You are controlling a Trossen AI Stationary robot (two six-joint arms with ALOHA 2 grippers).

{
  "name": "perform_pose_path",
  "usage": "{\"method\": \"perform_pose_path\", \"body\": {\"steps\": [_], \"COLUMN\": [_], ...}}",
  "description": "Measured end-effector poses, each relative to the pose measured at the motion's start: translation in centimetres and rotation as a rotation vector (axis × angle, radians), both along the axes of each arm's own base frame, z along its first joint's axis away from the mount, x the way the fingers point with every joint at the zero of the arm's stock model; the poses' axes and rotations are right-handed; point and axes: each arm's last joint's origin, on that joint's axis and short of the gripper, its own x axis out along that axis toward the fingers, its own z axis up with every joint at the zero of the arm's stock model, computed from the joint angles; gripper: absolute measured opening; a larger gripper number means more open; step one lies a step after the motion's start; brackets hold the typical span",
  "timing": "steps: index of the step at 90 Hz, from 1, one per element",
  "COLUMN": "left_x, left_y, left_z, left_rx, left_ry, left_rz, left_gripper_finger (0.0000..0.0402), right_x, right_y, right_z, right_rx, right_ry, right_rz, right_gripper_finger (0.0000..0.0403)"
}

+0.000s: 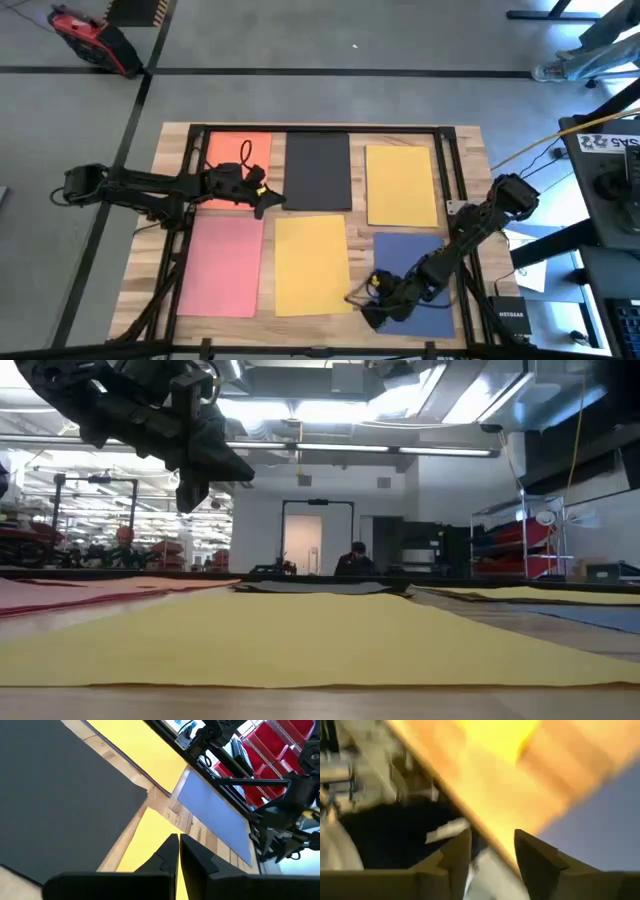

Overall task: Organize paper
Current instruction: Stack the yellow color paper on top of the other yellow color paper

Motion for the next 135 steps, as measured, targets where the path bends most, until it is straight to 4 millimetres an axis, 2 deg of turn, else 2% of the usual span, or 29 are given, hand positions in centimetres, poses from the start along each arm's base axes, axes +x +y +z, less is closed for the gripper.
{"method": "perform_pose_path", "body": {"steps": [13, 24, 44, 60, 82, 89, 113, 135], "left_x": [0.0, 0.0, 0.0, 0.0, 0.0, 0.0, 0.0, 0.0], "left_y": [0.0, 0.0, 0.0, 0.0, 0.0, 0.0, 0.0, 0.0], "left_z": [0.0, 0.0, 0.0, 0.0, 0.0, 0.0, 0.0, 0.0], "left_rx": [0.002, 0.002, 0.005, 0.003, -0.015, -0.022, -0.020, -0.026], "left_ry": [0.000, 0.000, 0.002, 0.002, 0.001, 0.001, 0.000, -0.002], "left_rz": [0.010, 0.011, 0.014, 0.015, 0.022, 0.024, 0.022, 0.003], "left_gripper_finger": [0.0000, 0.0000, 0.0000, 0.0000, 0.0000, 0.0000, 0.0000, 0.0000], "right_x": [1.5, 2.3, 2.4, 3.1, 4.5, 4.8, 5.1, 5.6], "right_y": [-3.6, -7.1, -12.2, -15.2, -17.1, -17.6, -18.7, -18.5], "right_z": [-0.6, -1.2, -1.7, -1.7, 0.9, 1.2, 0.4, -1.8], "right_rx": [-0.268, -0.458, -0.636, -0.643, -0.603, -0.609, -0.645, -0.630], "right_ry": [-0.020, 0.068, 0.267, 0.316, 0.361, 0.356, 0.381, 0.434], "right_rz": [-0.042, -0.002, 0.090, 0.124, 0.171, 0.194, 0.294, 0.398], "right_gripper_finger": [0.0069, 0.0061, 0.0107, 0.0151, 0.0163, 0.0163, 0.0163, 0.0163]}}
